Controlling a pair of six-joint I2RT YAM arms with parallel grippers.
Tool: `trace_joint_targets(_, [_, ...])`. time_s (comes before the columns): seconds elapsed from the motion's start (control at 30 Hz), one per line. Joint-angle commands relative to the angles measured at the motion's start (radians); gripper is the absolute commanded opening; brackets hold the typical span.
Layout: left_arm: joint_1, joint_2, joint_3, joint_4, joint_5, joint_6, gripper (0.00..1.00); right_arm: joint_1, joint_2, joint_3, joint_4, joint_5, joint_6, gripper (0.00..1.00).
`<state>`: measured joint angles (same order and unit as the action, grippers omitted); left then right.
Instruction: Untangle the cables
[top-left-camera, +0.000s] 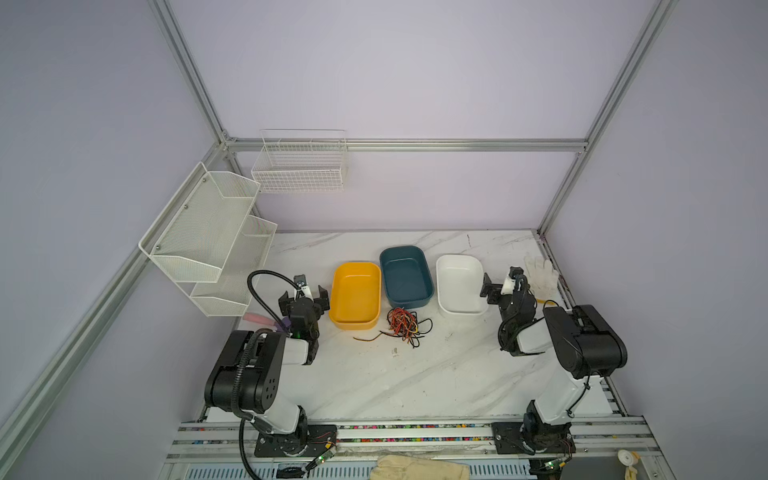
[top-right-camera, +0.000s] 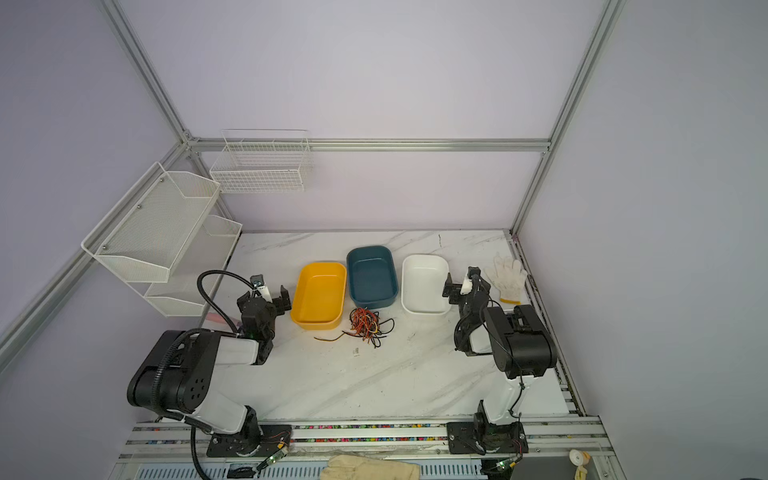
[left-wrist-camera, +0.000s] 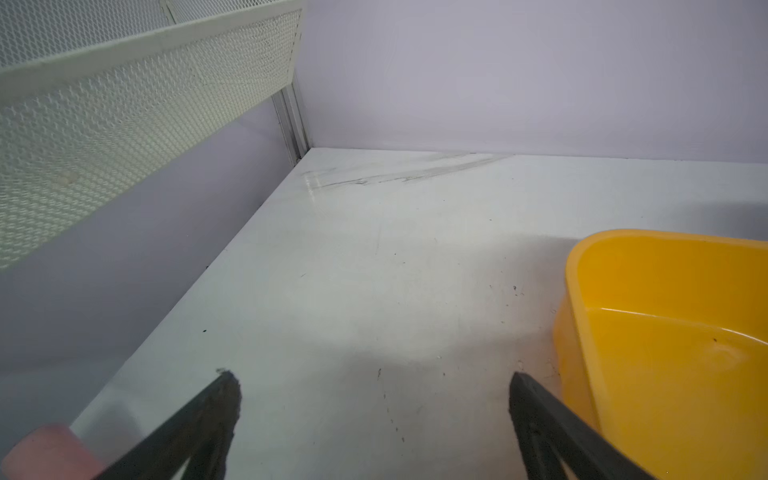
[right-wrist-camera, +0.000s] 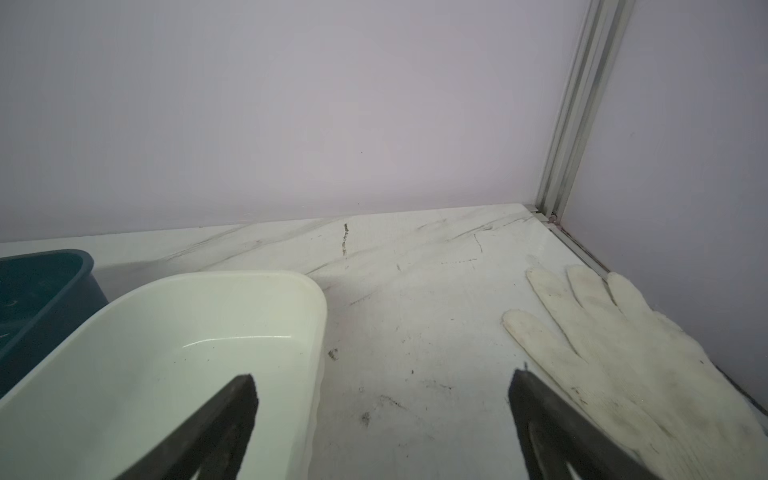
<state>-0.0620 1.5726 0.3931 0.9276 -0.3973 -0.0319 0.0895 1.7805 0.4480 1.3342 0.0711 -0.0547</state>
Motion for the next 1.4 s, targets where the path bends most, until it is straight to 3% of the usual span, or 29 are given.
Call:
trace_joint_targets(0.0, [0.000,0.003,-0.030,0.063,-0.013,0.020,1.00,-0.007,0.001,0.018,0.012,-0.007,-0.016,0.98])
trace_joint_targets(1.27, [-0.001,0.003,-0.030,0.064,-0.012,0.020,1.00,-0.007,-0.002,0.016,0.014,0.020,-0.015,0.98])
trace_joint_targets(1.37, [0.000,0.003,-0.031,0.063,-0.012,0.020,1.00,0.004,-0.136,0.011,-0.072,0.097,-0.002,0.98])
